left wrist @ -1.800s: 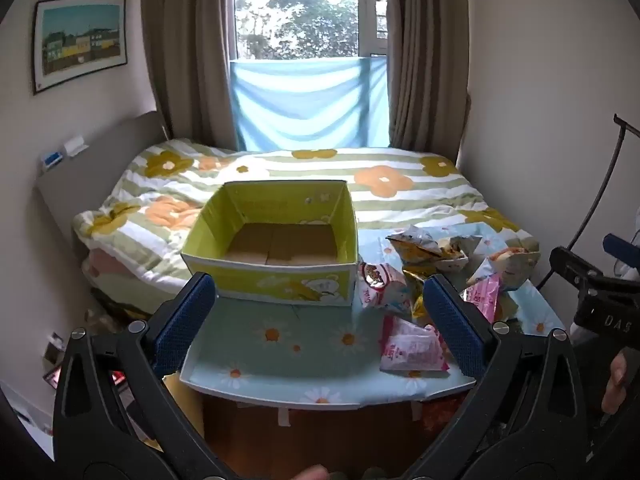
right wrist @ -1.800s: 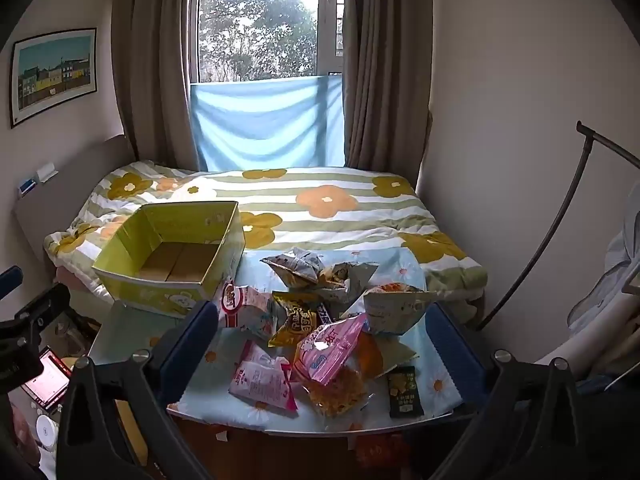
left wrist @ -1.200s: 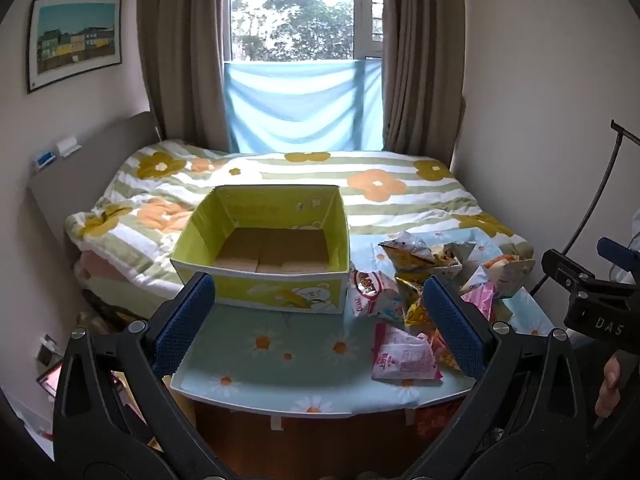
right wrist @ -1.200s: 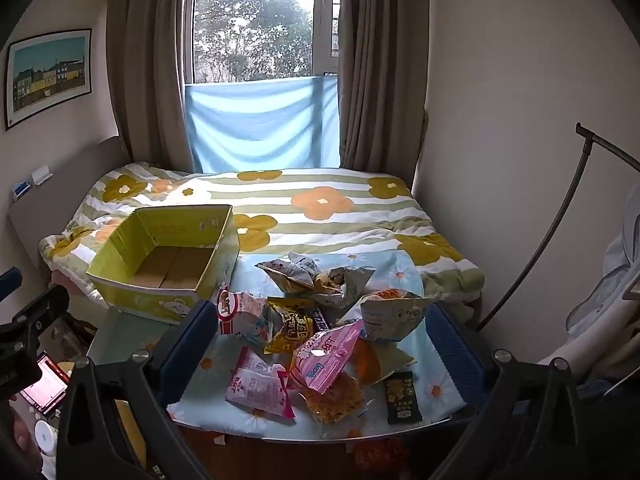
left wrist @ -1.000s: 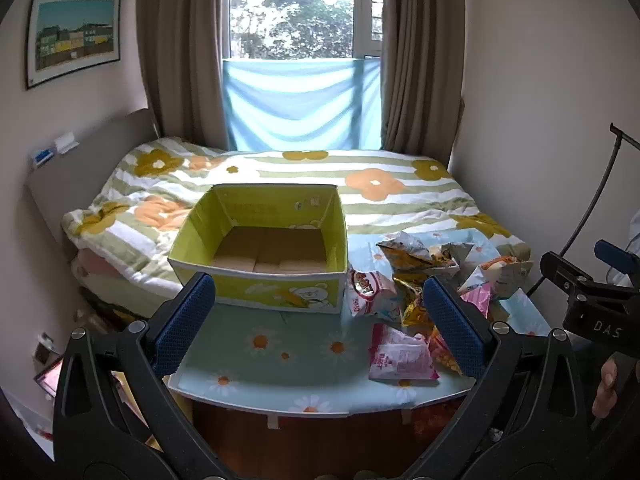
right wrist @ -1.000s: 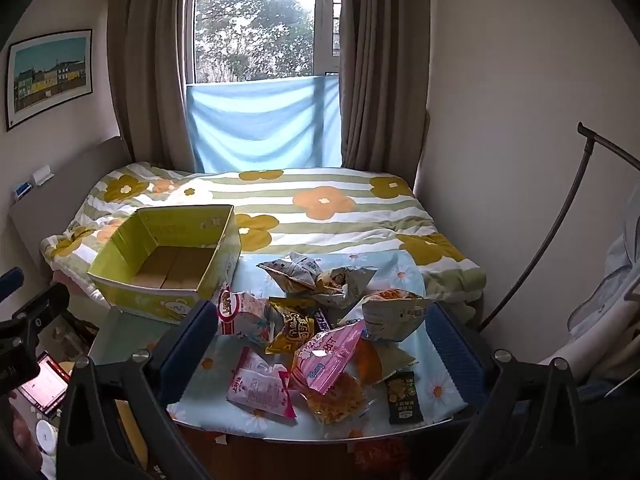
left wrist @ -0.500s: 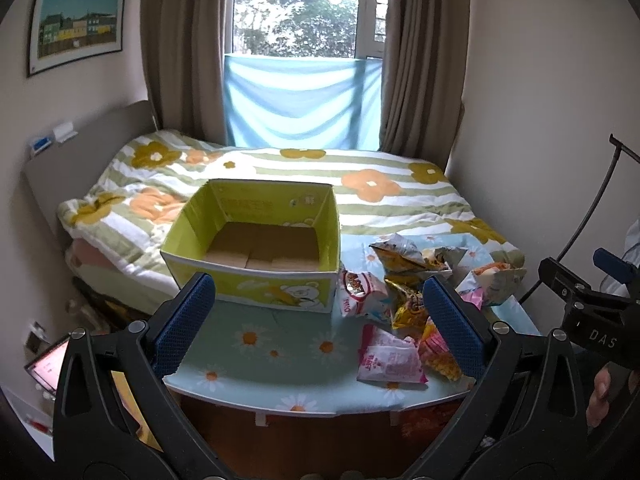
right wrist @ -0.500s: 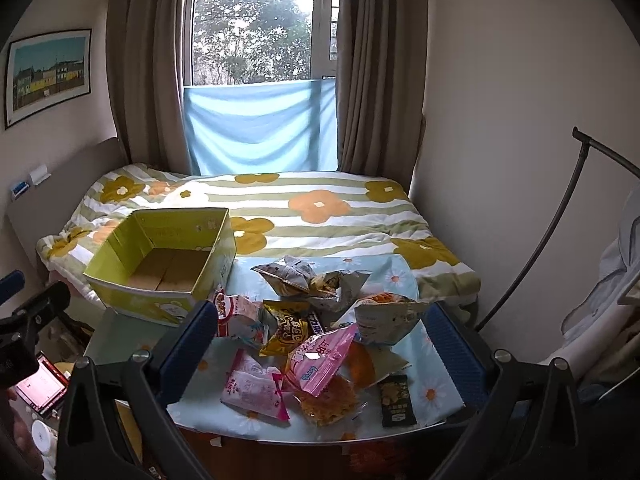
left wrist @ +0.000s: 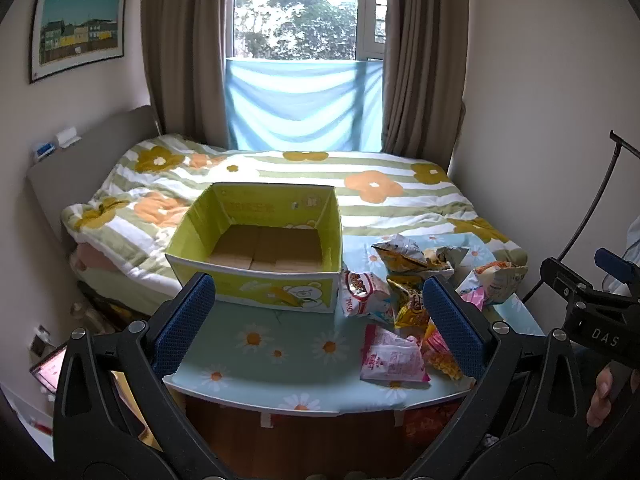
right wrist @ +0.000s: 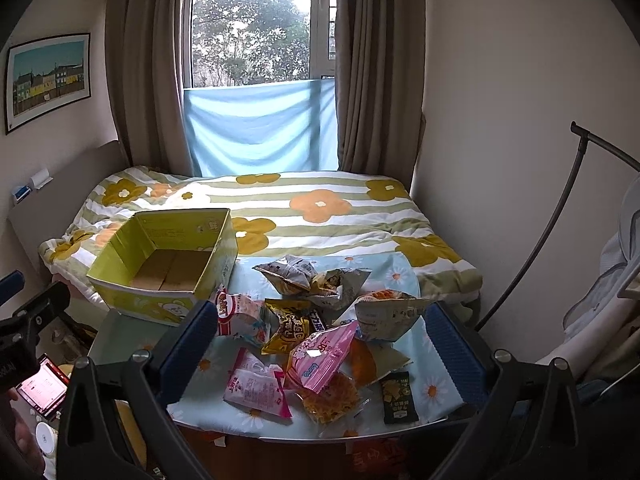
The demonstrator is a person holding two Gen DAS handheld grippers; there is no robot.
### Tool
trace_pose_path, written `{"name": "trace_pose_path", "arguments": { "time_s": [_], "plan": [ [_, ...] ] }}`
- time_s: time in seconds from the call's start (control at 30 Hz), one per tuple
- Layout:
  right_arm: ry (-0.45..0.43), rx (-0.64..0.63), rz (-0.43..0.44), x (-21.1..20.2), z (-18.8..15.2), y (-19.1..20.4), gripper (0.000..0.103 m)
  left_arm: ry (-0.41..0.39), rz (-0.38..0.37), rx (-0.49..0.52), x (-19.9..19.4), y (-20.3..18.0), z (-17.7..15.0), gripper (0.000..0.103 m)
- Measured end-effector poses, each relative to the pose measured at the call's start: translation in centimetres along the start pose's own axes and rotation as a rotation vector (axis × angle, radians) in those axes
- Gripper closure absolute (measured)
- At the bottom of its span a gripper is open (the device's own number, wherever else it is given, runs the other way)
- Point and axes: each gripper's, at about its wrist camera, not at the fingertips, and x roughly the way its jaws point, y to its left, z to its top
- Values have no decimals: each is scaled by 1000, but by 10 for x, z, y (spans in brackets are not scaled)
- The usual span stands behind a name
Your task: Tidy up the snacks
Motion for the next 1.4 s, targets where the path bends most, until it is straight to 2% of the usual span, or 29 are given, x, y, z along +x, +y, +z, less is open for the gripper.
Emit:
{"name": "trace_pose_path", "arguments": {
  "time_s": [1.4],
  "plan": [
    [5,15,12,-7,-6,5,0,17,-20,-8,-2,-1,-2,0]
  ]
}}
